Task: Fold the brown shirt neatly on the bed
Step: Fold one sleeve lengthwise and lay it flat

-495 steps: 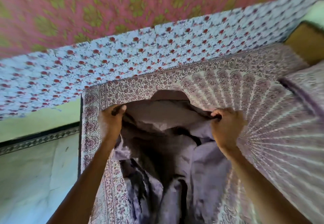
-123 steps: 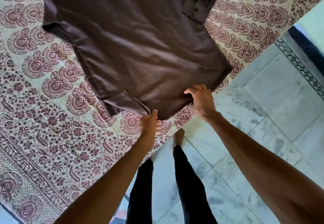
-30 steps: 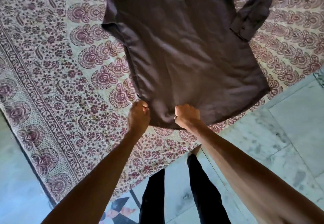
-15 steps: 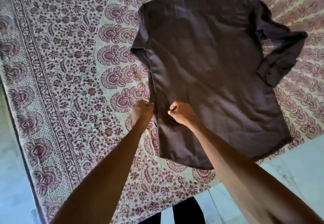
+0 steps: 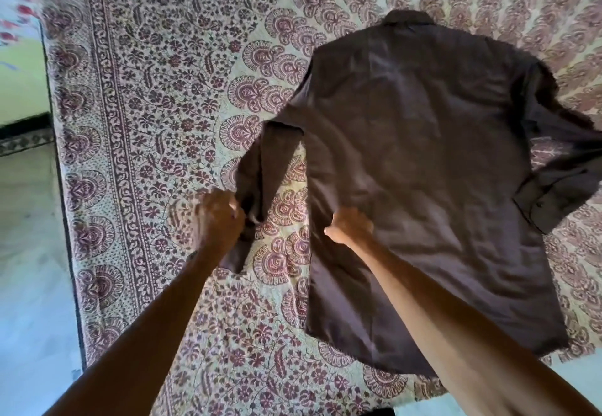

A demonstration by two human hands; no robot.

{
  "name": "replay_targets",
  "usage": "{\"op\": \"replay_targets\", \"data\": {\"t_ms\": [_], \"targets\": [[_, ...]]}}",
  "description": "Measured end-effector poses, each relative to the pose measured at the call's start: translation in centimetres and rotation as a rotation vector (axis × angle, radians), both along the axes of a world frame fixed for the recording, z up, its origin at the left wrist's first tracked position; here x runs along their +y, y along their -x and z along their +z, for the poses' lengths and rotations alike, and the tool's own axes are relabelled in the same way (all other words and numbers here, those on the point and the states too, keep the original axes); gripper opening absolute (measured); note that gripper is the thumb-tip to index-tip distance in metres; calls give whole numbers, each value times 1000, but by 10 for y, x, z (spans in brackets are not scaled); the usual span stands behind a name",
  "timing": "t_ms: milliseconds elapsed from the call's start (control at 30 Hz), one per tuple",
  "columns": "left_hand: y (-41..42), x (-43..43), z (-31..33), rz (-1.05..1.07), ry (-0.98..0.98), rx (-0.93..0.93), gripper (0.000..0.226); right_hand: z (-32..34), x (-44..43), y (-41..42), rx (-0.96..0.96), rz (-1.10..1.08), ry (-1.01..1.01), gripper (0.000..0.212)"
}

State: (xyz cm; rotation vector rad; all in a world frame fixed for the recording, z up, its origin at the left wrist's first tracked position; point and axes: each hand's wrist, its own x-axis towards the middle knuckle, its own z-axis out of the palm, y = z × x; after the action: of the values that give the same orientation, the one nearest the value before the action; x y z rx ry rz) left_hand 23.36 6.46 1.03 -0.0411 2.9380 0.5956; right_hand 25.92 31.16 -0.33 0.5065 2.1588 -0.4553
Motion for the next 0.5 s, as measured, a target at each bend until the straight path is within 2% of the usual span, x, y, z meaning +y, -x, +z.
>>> {"op": "replay_targets", "data": {"t_ms": [33,100,133,200,267,300,367,433,500], "targets": [[6,-3,-4,-121,-62,-90,12,3,-4,15,76,-9,-16,22],[15,0,-6,-160,-237,-347,17,6,-10,41,193,-68,38,20],[20,3,-6,-151,-303,-385,18,6,-13,55,246,-110,87,18],[33,3,-15,-63,-391,-273,20,3,-23,83,297,-207,173,19],[48,2,-24,-5,-335,-268,48,-1,-34,105,298,-267,236,33],[51,5,-27,-28,-266,-338,62,-3,-40,112,296,-274,237,45],[51,13,-30,-136,-121,-484,73,-9,-55,123,311,-273,199,63],[45,18,-36,-201,-57,-435,69,-11,-71,131,351,-318,123,72],[45,17,-34,-142,-152,-286,42,-4,-86,141,375,-432,59,79]]}}
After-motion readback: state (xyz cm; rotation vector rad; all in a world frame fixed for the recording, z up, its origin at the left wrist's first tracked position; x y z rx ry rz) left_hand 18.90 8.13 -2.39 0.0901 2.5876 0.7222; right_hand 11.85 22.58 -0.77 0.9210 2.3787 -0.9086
